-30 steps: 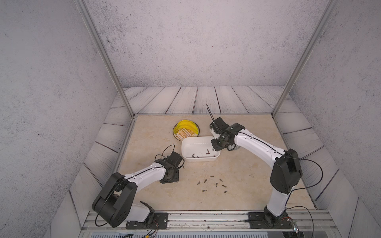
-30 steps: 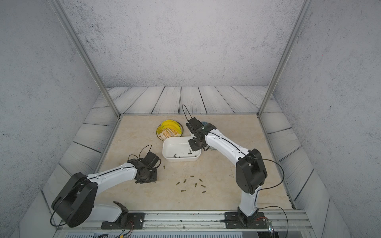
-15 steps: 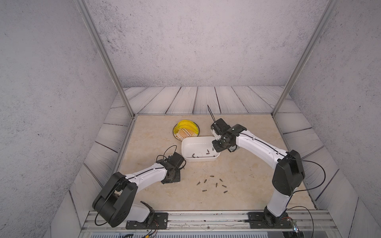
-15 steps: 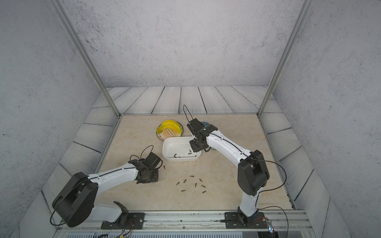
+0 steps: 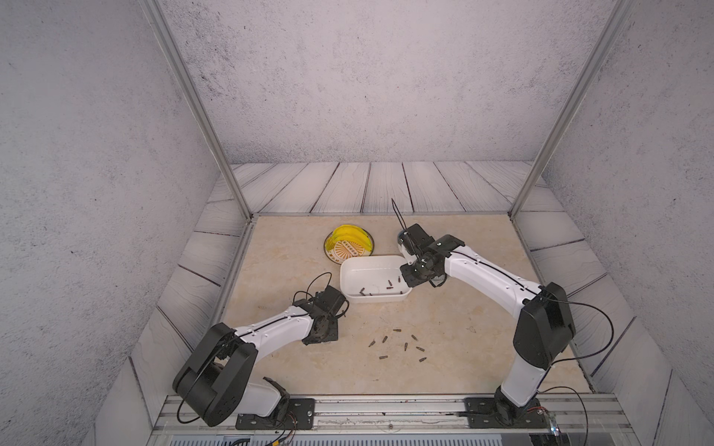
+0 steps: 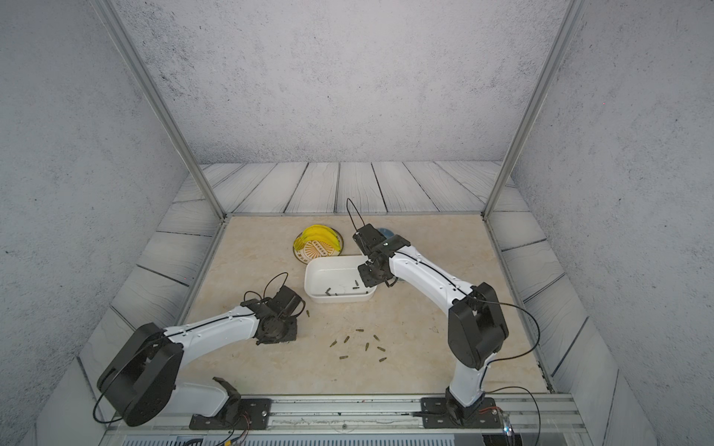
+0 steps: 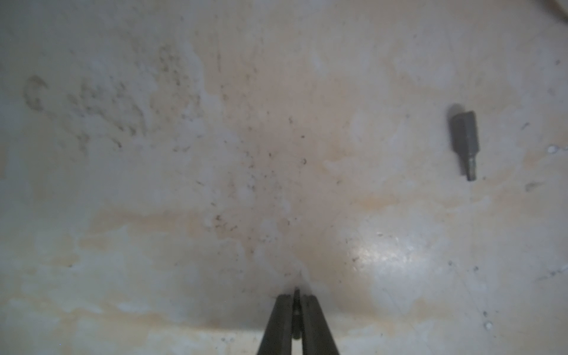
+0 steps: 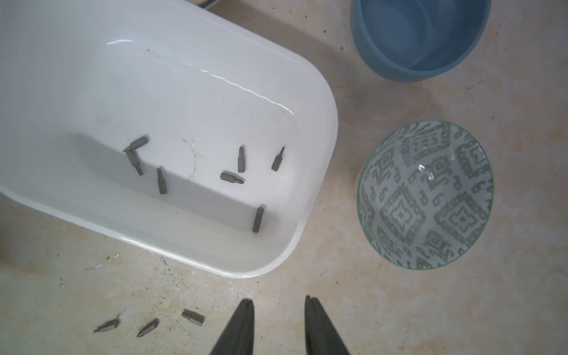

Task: Put the bit on the desktop into the storage box
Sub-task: Pick up the screwdriver bit from the center of the board.

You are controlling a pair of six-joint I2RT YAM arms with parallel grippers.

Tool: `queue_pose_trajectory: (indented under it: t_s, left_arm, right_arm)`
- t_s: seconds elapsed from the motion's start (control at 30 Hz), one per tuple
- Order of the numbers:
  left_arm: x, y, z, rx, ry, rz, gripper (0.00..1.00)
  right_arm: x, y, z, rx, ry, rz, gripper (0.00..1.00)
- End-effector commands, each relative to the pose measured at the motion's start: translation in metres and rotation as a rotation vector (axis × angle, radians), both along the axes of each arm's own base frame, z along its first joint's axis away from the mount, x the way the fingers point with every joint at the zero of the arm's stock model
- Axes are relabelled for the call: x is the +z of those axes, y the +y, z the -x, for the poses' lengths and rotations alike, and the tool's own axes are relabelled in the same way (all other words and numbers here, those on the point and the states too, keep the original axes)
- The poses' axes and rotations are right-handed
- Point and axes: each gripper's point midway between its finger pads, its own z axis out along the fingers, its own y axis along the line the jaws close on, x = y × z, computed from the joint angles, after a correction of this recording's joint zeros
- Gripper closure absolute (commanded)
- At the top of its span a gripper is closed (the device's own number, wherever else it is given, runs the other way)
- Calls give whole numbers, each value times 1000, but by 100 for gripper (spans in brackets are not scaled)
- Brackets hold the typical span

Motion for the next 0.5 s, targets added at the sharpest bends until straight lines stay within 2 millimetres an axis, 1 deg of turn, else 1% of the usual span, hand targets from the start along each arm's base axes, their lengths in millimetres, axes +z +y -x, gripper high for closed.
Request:
queue_pose_trajectory:
  t_s: [0.0, 0.07, 0.13, 0.33, 0.4, 0.47]
  left_arm:
    - [-19, 0, 35, -43, 156, 1, 96]
    - [-9, -2, 29, -55, 143, -3, 96]
    - [7, -6, 21, -74, 119, -2, 97]
    - [72, -21, -13, -145, 10, 4, 97]
    - [95, -26, -28, -169, -28, 4, 97]
    - [112, -35, -44, -194, -68, 11, 97]
  right_arm:
    - [16, -12, 5, -36, -41, -11, 68]
    - [15, -15, 10, -39, -44, -14, 68]
    - [13, -20, 15, -49, -53, -19, 68]
    - [5, -36, 36, -78, -45, -30, 68]
    - [1, -41, 44, -90, -37, -35, 68]
    - [-2, -44, 52, -98, -27, -49, 68]
